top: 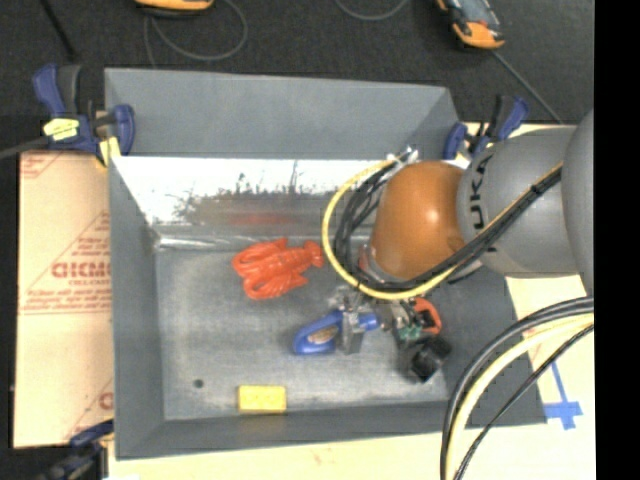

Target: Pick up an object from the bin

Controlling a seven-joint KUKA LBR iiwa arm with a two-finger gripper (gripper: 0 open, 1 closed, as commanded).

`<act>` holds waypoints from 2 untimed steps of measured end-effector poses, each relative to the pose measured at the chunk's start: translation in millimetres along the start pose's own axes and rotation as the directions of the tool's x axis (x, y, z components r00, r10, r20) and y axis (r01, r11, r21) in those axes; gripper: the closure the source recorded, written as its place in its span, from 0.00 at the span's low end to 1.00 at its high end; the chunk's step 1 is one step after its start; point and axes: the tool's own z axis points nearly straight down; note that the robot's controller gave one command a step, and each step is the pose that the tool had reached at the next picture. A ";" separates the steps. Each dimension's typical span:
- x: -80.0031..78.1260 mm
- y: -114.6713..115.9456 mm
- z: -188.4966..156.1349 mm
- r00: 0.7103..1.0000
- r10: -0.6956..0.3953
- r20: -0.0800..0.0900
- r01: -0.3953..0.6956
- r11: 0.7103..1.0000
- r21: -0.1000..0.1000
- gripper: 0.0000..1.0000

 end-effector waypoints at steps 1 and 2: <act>-1.0 -0.3 -6.8 1.000 0.001 0.003 -0.001 1.000 0.001 1.00; 0.0 -0.3 -15.0 1.000 0.001 -0.002 -0.001 1.000 0.000 1.00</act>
Offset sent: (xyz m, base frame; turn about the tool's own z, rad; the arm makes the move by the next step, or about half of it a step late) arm 0.0000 0.0002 0.0492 0.0000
